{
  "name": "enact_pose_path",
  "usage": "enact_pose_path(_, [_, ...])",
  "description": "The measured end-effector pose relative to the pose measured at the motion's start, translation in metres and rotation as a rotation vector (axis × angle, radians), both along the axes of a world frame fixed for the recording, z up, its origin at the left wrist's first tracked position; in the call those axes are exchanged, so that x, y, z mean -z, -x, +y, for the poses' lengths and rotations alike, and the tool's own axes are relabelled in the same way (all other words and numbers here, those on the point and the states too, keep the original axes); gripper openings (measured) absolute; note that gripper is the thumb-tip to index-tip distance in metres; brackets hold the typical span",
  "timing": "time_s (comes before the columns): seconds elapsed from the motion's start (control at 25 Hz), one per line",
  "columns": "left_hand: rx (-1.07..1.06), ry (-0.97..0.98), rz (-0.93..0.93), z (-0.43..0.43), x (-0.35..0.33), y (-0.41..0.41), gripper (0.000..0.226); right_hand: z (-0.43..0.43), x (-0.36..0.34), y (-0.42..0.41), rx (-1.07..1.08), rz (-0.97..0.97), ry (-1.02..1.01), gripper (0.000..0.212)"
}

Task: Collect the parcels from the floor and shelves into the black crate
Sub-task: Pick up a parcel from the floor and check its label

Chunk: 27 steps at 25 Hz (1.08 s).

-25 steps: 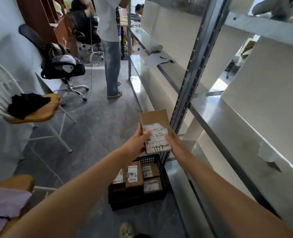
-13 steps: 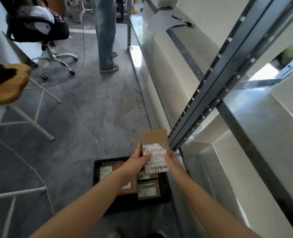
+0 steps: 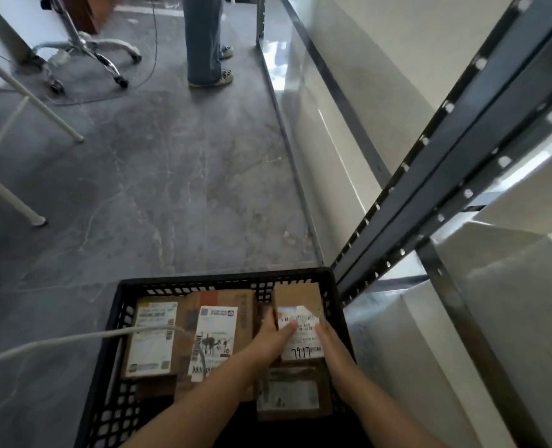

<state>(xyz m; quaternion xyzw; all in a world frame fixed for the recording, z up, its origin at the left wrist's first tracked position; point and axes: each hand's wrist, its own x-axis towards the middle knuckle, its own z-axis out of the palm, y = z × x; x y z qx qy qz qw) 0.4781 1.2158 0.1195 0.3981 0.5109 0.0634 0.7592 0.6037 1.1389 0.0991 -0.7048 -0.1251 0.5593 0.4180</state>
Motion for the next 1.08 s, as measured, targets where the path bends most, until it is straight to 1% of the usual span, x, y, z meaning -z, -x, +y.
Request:
enact_pose_path(0.12, [-0.023,-0.011,0.053,0.003,0.048,-0.006,0.050,0.013,0.055,-0.001,-0.055,0.007,0.012,0.037])
enact_pose_path(0.24, [-0.109,-0.097,0.171,0.003,0.067,-0.016,0.055,0.018,0.074,0.008,-0.046,-0.089,0.022,0.037])
enact_pose_path(0.36, [-0.147,-0.198,0.269,0.001,0.063,-0.024,0.057,0.018,0.074,0.015,-0.037,-0.181,0.013,0.035])
enact_pose_path(0.44, [-0.155,-0.221,0.302,0.000,0.058,-0.025,0.060,0.020,0.069,0.018,-0.020,-0.231,-0.020,0.038])
enact_pose_path(0.6, [-0.163,-0.197,0.254,0.008,0.027,-0.026,0.070,0.031,0.035,0.015,0.008,-0.373,-0.022,0.052])
enact_pose_path(0.68, [-0.186,-0.171,0.209,0.021,-0.018,-0.030,0.070,0.042,-0.009,0.012,-0.008,-0.442,0.002,0.053])
enact_pose_path(0.76, [-0.225,-0.193,0.176,0.036,-0.082,-0.031,0.068,0.057,-0.074,0.012,-0.028,-0.463,-0.016,0.051])
enact_pose_path(0.96, [-0.409,-0.296,0.144,0.092,-0.278,-0.016,0.063,0.096,-0.279,0.021,-0.007,-0.438,-0.143,0.051])
enact_pose_path(1.04, [-0.353,-0.342,0.122,0.110,-0.365,-0.010,0.058,0.108,-0.370,0.021,0.023,-0.449,-0.198,0.048])
enact_pose_path(1.08, [-0.279,-0.384,0.106,0.112,-0.407,-0.006,0.055,0.111,-0.416,0.023,0.020,-0.461,-0.234,0.048])
